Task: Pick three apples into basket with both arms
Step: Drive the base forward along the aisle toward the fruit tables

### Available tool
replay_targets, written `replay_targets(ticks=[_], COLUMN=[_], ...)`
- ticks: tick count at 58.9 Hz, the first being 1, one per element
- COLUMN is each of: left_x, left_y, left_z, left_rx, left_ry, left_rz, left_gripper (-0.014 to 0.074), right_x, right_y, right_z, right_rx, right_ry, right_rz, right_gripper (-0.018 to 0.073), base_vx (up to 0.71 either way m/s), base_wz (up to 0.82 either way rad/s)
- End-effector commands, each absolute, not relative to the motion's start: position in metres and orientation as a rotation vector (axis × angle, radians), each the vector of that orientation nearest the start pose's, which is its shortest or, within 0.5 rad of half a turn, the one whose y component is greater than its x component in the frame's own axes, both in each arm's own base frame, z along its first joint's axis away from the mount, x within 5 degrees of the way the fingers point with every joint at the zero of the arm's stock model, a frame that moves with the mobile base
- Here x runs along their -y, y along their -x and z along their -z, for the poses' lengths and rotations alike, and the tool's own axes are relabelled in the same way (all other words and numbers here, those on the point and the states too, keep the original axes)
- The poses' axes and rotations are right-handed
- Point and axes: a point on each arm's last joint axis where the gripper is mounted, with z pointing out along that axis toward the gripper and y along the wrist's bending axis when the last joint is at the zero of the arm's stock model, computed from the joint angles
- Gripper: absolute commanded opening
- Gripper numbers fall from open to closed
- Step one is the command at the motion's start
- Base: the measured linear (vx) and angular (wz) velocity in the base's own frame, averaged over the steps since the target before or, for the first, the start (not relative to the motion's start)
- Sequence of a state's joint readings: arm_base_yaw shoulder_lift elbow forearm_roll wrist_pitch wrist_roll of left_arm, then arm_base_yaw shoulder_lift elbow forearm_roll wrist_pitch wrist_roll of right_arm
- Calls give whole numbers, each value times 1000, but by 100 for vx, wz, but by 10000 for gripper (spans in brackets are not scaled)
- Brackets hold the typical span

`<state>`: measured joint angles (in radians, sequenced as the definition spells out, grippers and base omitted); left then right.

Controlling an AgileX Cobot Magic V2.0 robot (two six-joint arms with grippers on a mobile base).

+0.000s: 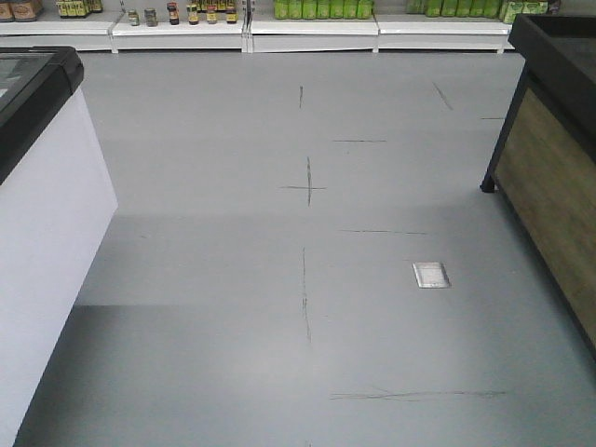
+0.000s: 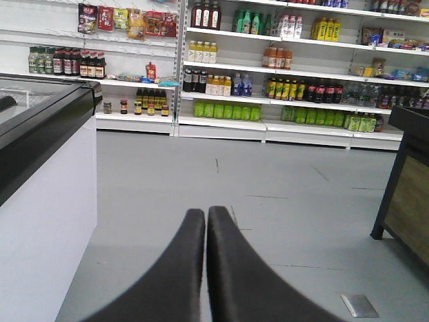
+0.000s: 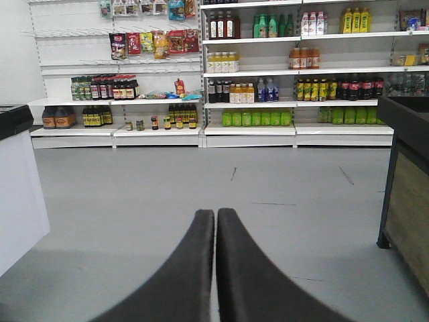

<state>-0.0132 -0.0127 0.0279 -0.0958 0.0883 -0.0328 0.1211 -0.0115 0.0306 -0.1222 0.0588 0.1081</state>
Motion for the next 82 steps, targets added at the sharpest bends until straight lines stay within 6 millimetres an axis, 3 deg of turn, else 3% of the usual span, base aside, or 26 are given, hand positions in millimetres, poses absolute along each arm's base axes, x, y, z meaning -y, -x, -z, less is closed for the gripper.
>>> replay_targets(ticks=[1, 82], left_x=[1, 1], left_y=[-54, -54], left_z=[-212, -212], left_rx=[-1480, -1480], left_ry=[94, 94], left_rz=[123, 123], left_gripper=[-6, -6], right_x=[-7, -7], right_y=[-56, -56], right_z=[-202, -202], right_rx=[-1487, -1487], right_ry=[112, 112], right_rz=[-68, -68], right_gripper=[-5, -5], base_vx=[0, 0], base_wz=[0, 0])
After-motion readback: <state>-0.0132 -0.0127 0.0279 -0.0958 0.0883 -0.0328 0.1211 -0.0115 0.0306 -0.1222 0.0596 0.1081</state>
